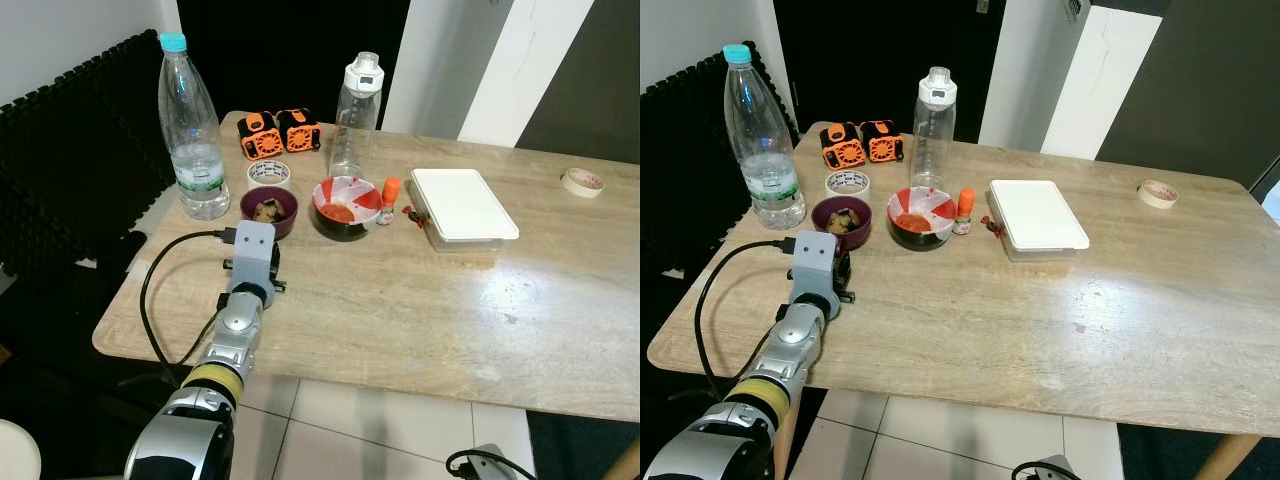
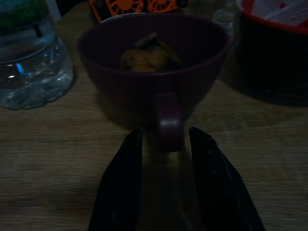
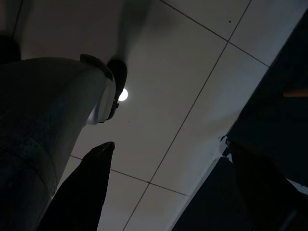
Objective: Restocking fridge
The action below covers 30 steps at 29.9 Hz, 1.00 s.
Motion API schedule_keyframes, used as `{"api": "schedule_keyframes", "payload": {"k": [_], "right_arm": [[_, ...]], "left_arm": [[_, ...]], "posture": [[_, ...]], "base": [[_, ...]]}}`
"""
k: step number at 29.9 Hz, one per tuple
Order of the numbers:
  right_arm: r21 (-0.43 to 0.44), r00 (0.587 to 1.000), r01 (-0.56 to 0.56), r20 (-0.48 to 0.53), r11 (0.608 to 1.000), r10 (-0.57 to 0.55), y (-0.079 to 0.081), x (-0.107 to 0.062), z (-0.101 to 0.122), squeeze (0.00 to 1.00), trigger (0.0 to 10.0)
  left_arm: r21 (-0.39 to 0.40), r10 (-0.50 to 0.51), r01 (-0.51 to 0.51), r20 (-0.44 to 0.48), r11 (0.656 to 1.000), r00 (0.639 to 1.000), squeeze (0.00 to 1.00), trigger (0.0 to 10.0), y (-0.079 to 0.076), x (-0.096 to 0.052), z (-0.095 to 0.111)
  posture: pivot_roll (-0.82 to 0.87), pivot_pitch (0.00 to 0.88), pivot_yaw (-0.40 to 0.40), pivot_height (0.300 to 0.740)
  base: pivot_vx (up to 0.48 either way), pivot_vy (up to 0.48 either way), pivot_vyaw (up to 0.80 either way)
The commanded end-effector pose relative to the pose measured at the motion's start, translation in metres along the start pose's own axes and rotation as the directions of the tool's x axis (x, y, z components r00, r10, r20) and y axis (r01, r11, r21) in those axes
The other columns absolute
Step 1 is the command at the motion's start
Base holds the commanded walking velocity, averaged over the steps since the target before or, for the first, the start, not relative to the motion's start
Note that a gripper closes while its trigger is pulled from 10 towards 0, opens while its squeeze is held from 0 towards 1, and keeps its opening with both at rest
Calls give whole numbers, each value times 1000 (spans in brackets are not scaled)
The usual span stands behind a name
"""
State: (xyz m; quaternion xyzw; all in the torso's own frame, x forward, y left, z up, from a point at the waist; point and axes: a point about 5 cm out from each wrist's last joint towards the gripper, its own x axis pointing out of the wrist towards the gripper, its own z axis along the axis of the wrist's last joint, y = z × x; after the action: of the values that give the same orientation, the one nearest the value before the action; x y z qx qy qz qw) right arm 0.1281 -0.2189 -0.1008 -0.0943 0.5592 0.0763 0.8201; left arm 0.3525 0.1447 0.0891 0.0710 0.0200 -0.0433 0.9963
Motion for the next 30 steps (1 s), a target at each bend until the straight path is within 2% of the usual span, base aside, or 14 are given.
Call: {"api": "schedule_keyframes", "payload": {"k": [1, 30], "right_arm": [[1, 1000, 8, -14, 1000, -8, -1, -1, -5, 0, 10000], [2, 1000, 15, -27, 1000, -15, -8, -4, -14, 0, 10000]], "left_arm": [[-17, -32, 32, 35, 999, 999, 0, 10000, -11, 4, 8], [18, 14, -15, 41, 1000, 999, 0, 10000, -6, 6, 12]], "posture": [[69, 10, -82, 740], [59, 11, -82, 740]], "base": [[0, 0, 0], [0, 0, 0]]}}
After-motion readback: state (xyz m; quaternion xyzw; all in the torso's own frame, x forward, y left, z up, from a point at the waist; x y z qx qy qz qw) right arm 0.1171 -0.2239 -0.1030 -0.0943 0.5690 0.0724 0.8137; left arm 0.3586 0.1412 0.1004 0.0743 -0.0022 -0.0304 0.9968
